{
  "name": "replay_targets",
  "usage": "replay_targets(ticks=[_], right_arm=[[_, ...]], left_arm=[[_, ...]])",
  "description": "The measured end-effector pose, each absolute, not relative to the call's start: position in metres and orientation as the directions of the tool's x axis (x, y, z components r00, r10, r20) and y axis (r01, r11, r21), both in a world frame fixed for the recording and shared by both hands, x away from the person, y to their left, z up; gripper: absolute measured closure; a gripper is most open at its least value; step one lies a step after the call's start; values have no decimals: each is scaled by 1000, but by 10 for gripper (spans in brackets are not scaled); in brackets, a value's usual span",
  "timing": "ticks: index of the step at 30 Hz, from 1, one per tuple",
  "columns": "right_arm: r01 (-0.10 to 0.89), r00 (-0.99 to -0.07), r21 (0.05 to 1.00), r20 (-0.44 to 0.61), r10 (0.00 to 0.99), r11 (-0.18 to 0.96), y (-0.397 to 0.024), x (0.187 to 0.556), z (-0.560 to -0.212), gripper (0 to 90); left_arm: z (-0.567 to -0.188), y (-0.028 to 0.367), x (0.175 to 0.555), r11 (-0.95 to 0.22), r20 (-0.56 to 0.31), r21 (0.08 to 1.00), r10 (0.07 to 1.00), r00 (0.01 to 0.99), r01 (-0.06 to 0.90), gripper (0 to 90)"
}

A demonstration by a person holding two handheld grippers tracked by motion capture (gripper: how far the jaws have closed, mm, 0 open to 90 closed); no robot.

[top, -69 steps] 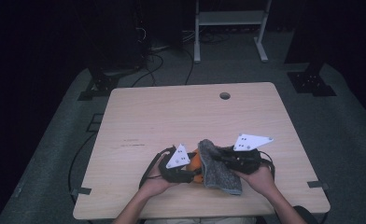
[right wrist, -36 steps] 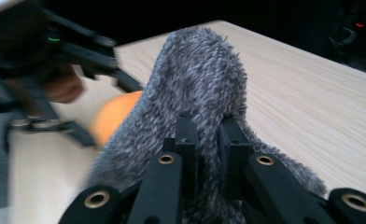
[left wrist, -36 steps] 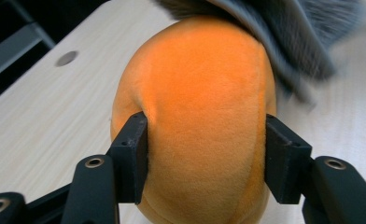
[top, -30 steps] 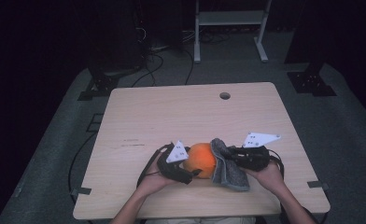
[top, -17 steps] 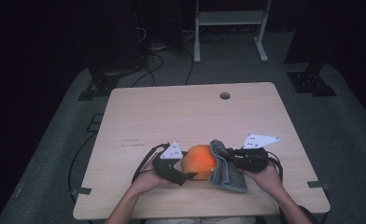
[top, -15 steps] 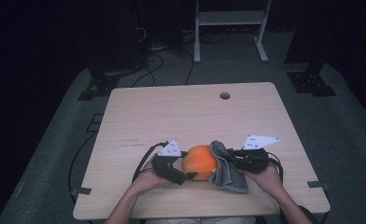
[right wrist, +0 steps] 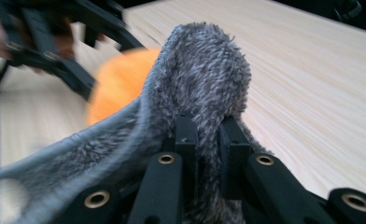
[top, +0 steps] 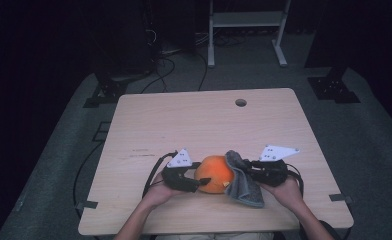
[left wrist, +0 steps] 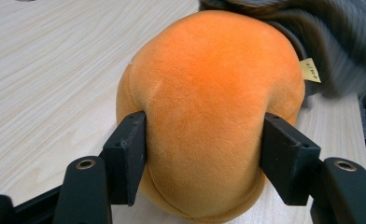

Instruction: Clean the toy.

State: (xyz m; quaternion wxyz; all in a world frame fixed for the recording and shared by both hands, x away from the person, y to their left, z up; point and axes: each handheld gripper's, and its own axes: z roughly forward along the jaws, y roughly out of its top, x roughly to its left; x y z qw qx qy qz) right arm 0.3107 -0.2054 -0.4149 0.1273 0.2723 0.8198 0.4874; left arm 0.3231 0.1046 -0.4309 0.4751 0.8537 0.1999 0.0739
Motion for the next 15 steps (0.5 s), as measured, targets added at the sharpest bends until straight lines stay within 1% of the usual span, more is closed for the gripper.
replay_targets(ticks=[3,6,8,9,10,12,13,14,15], right_arm=[[317,-826,873,63,560,371,-204,307,-415,802],[274,-861,901,74,503,337,-193,302,-407,799],[249,-866,905,48,498,345,-188,301,-405,799],[248,-859,902,36,510,354,-189,302,-406,800],[258,-851,899,39,524,353,-191,304,-407,800],[289,-834,893,57,549,345,-200,309,-411,800],[303,-829,889,68,555,343,-203,310,-412,800],[306,-828,888,71,556,343,-204,309,-412,800],[297,-831,889,62,553,347,-202,308,-412,801]], left_arm=[[-430,102,322,-473,-43,844,407,912,251,362],[-426,99,321,-469,-24,851,413,910,235,366],[-424,99,321,-446,-31,862,429,903,242,356],[-425,100,322,-433,-44,865,438,898,253,330],[-426,101,323,-417,-71,864,450,890,281,280],[-430,103,330,-395,-169,842,455,874,369,168],[-434,102,334,-391,-224,821,451,864,417,138],[-437,101,337,-384,-262,806,451,853,451,128],[-439,100,337,-382,-266,805,451,852,453,140]])
